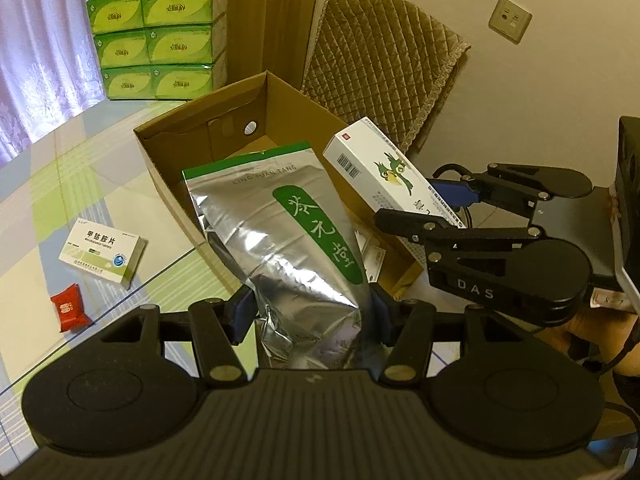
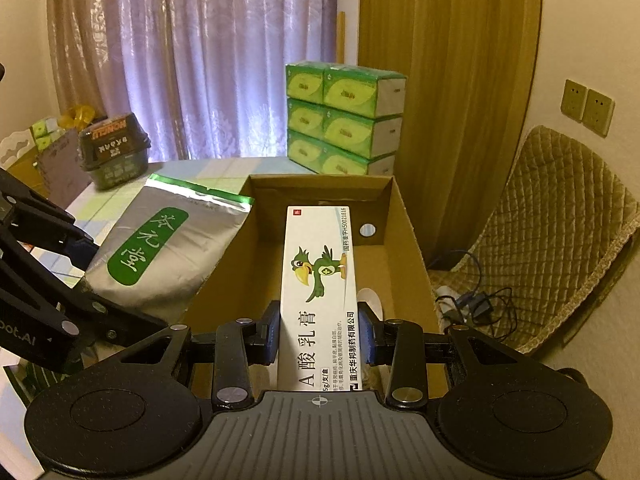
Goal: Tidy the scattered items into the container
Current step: 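Carry the pouch and ointment box over the cardboard box with both tools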
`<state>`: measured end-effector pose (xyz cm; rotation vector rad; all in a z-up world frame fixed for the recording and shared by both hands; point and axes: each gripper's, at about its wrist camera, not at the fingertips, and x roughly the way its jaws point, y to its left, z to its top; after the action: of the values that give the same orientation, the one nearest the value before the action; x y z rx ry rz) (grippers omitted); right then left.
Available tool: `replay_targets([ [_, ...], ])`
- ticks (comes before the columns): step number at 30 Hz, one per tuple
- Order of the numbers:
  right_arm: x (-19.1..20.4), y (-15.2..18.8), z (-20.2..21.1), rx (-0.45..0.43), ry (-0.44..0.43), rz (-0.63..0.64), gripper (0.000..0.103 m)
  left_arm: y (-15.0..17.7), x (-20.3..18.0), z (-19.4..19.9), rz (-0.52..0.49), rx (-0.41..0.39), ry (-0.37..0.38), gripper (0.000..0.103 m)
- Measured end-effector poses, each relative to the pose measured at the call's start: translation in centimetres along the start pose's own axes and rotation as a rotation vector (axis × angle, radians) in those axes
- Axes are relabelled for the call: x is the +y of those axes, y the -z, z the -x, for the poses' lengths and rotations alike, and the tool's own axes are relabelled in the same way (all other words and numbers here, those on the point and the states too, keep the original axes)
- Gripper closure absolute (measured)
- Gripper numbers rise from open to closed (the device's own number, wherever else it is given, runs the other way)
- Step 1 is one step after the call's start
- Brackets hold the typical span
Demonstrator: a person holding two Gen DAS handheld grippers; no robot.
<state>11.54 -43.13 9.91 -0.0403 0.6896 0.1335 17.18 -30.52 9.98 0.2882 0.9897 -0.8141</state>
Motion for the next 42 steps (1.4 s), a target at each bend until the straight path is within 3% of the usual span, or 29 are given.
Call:
replay_targets([
  [11,-1.7,-1.3,-3.0,0.019,0.008,0.005,0.063,-2.4,1.4,-2.2,0.056,-0.01,0.009,0.05],
  [28,-4.0,-3.2,-6.0,0.015,0.029,-0.021,0.063,-4.6,3.5,-5.8,0.229,-0.022,0.019,0.05],
  [42,-4.8,-3.4,-7.9,0.029,0.021,-0.042,0.063,-5.5,4.3,-8.3,0.273,-0.028,-0.025,0.05],
])
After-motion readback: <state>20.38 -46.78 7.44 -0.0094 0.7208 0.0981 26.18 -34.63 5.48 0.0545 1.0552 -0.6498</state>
